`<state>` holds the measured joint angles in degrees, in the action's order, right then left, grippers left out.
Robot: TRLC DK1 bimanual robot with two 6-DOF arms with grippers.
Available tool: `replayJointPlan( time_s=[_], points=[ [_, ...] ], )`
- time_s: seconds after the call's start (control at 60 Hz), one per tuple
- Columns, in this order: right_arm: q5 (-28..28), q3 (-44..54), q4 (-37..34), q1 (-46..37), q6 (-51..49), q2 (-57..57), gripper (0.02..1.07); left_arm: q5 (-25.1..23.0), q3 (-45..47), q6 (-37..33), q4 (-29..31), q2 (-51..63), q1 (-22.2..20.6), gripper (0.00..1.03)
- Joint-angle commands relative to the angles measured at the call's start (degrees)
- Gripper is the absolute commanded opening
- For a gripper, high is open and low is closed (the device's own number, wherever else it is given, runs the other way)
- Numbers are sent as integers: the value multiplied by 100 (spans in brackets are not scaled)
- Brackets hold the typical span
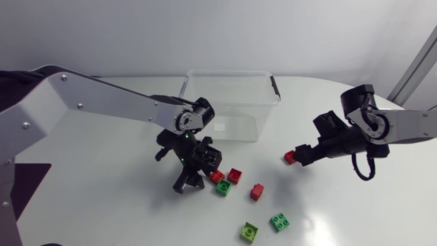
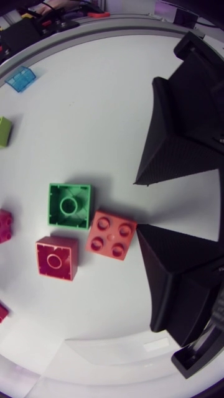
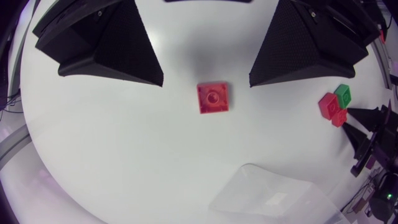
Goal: Place the duplo bricks in the container
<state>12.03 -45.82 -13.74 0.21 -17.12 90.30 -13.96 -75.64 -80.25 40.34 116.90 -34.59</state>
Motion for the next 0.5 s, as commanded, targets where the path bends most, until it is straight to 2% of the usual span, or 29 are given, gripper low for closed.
replayJointPlan(
  time_s=[0.0,0.133,0.483],
  points=[
    [-228,-217,178,155,16,374,102,-107,-276,-316,519,184,-22,35],
    [-333,-445,284,260,7,840,101,-266,-505,-325,1064,219,-4,32],
    [-403,-630,257,296,-28,1332,99,-433,-628,-369,774,210,110,32]
  ],
)
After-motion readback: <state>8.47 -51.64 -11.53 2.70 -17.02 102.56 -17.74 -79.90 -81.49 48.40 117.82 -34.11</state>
